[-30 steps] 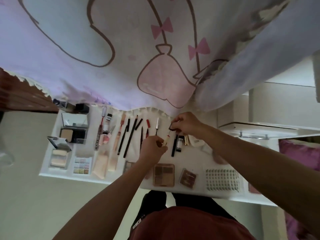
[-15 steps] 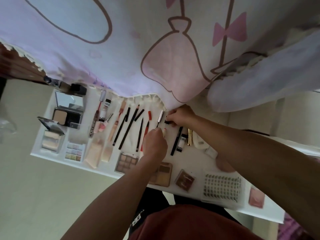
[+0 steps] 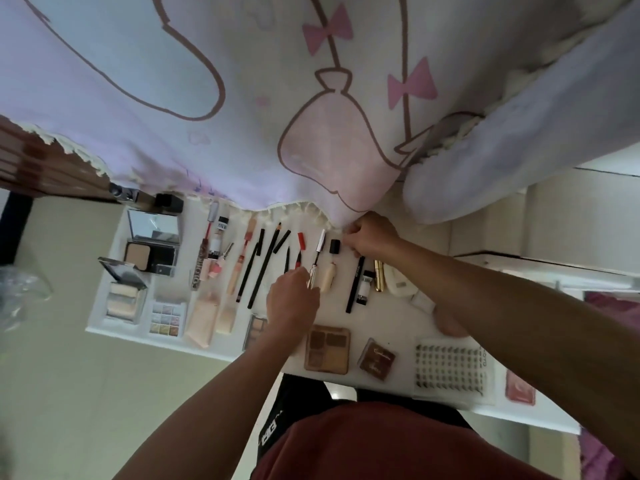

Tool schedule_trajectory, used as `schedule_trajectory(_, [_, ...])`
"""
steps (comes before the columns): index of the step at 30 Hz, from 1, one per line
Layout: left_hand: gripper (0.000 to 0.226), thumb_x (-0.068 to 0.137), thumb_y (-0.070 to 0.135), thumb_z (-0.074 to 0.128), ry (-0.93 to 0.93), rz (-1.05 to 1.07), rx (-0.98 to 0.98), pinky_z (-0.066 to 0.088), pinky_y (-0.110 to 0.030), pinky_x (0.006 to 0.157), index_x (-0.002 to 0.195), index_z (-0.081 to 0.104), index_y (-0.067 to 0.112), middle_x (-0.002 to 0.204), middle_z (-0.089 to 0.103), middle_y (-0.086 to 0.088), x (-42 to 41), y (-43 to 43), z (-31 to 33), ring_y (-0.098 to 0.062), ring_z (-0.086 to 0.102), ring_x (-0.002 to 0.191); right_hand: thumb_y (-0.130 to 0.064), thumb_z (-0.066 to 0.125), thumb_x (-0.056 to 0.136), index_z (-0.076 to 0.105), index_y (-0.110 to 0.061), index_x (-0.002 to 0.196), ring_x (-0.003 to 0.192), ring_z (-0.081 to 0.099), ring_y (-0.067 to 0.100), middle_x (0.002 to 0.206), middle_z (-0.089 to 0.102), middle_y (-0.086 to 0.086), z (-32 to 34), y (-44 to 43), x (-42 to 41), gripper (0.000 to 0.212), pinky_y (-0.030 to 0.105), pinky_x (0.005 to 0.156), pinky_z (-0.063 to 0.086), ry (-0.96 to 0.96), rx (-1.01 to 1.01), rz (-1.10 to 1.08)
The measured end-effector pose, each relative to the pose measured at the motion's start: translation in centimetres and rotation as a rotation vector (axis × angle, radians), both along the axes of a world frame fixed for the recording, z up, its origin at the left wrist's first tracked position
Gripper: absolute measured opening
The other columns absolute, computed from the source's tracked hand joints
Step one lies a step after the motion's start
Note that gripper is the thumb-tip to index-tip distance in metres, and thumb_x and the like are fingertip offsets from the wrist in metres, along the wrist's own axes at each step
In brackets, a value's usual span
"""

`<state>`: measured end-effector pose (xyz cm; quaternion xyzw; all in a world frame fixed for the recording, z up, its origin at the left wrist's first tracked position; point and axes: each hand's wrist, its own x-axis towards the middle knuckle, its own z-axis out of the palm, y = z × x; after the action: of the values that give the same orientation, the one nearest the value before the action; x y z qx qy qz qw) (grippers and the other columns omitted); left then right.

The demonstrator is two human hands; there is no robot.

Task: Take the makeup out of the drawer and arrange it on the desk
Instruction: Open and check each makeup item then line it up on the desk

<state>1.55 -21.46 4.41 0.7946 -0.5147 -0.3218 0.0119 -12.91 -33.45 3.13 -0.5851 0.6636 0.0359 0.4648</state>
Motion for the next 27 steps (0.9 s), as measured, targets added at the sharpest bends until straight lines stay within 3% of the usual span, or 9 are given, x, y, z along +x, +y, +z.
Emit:
schedule_trajectory(7, [0.024,0.088,0.025,0.062,-0.020,-0.126,-0.071,0.048,-0.029,0.074,0.110,0.066,0.017,0.097,0.070,0.001,5.4,1.5,1.4,-0.018,0.065,0.090,-0.028,0.069,0.078,0.066,-0.022,0.070,0.065,0.070,0.015,0.067,0.072,-0.002,1.6,4.0,-0.3,0.011,0.039,0.081,0.058,0.013,-0.062,-0.150])
schedule_trajectory(9, [0.028,0.087,0.026,0.062,-0.005,-0.158,-0.088,0.050,-0.032,0.082,0.114,0.065,0.018,0.102,0.070,0.000,7.6,2.1,2.0,-0.021,0.064,0.097,-0.026,0.070,0.082,0.067,-0.022,0.069,0.063,0.069,0.014,0.068,0.072,0.002,1.9,5.6,0.2,0.013,0.036,0.083,0.057,0.036,-0.083,-0.211])
schedule_trajectory(12, [0.022,0.087,0.026,0.063,0.008,-0.222,-0.130,0.048,-0.031,0.079,0.107,0.066,0.018,0.098,0.069,-0.002,10.9,3.2,2.7,-0.022,0.064,0.094,-0.020,0.070,0.085,0.069,-0.011,0.076,0.063,0.069,0.018,0.077,0.073,0.010,2.3,8.6,1.7,0.013,0.037,0.071,0.060,0.010,-0.073,-0.316])
schedule_trajectory(18, [0.028,0.084,0.030,0.066,0.010,-0.274,-0.103,0.051,-0.036,0.085,0.109,0.065,0.018,0.102,0.069,-0.003,18.7,6.1,3.1,-0.023,0.062,0.097,-0.023,0.072,0.086,0.072,-0.015,0.083,0.065,0.070,0.014,0.079,0.073,0.000,3.1,14.8,8.7,0.008,0.034,0.067,0.060,-0.027,-0.067,-0.305])
schedule_trajectory(23, [0.025,0.083,0.030,0.067,0.009,-0.303,-0.068,0.051,-0.032,0.080,0.107,0.065,0.022,0.093,0.069,0.002,22.5,8.3,2.5,-0.019,0.063,0.093,-0.028,0.066,0.087,0.068,-0.023,0.100,0.088,0.061,0.014,0.095,0.064,-0.007,3.5,18.5,14.0,0.014,0.026,0.072,0.046,0.090,-0.132,-0.081])
schedule_trajectory(27, [0.025,0.083,0.031,0.067,0.033,-0.315,-0.042,0.050,-0.031,0.079,0.106,0.066,0.022,0.092,0.069,0.003,23.8,9.7,1.8,-0.018,0.062,0.093,-0.031,0.059,0.090,0.060,-0.023,0.114,0.100,0.058,0.020,0.111,0.058,-0.002,3.3,20.4,16.6,0.025,0.031,0.076,0.041,0.262,-0.234,0.207])
